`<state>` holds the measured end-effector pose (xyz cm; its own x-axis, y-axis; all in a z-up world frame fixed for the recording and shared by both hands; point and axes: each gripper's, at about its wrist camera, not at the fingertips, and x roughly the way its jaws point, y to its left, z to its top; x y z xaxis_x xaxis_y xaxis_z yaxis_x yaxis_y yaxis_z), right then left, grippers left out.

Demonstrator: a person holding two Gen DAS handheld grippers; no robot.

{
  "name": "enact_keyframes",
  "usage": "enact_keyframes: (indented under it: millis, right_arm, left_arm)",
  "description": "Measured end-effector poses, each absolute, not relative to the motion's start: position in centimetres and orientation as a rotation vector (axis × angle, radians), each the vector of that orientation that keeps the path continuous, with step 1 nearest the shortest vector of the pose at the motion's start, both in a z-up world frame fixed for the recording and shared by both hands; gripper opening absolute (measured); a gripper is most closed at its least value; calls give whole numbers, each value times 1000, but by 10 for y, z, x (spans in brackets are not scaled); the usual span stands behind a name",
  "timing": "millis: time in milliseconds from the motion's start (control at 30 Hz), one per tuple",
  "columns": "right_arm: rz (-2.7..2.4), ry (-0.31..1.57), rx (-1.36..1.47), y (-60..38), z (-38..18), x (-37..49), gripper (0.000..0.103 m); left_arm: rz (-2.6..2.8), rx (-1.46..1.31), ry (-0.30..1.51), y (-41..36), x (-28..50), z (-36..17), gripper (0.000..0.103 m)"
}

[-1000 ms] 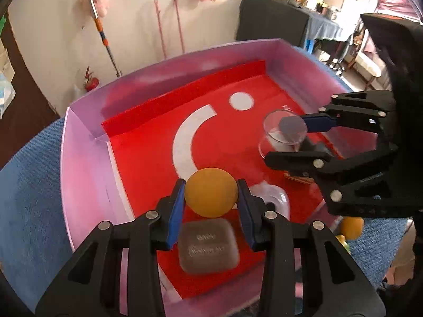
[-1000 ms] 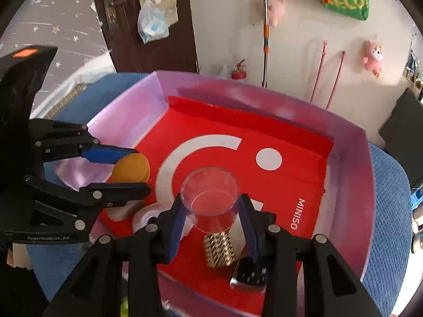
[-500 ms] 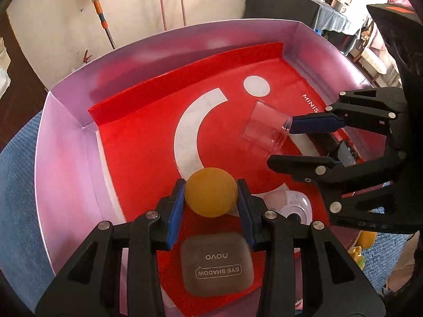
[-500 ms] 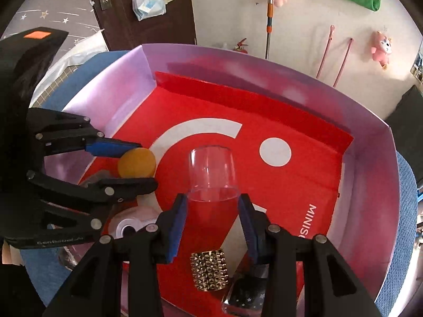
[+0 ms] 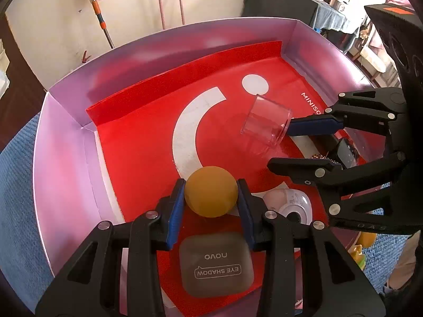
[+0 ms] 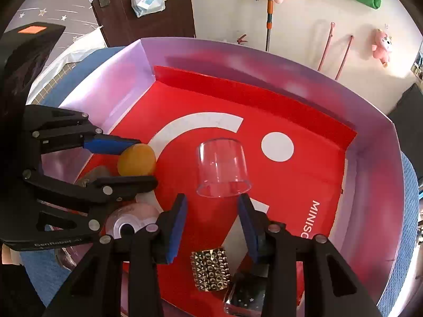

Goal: Organize rigid objects
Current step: 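Open the left tool to drop the puff while the right tool sets the cup down, then withdraw both tools from the box back over the table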

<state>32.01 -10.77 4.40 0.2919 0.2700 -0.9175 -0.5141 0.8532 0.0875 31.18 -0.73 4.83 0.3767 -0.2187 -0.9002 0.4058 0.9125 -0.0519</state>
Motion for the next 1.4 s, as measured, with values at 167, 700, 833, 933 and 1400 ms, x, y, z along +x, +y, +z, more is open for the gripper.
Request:
enact_keyframes:
  millis: [167,700,833,933,1400]
  right_arm:
    - [527,1164,-226,-110,47,321,43]
    - [514,1120,-211,-126,75,300,53]
    - [518,1078,-183,-135,95,281,62]
    - [522,1038,-161,-139,112,262,69]
    - [460,765,-127,-159,199,151,103]
  left_arm:
    - [-408,174,1117,-7,311,49,37]
    - [-393,128,1039,2,285,77,63]
    - [-394,80,983,11,261,94,73]
    - [-380,61,923,16,239,109,76]
    - [-333,-27,646,33,136,160,92]
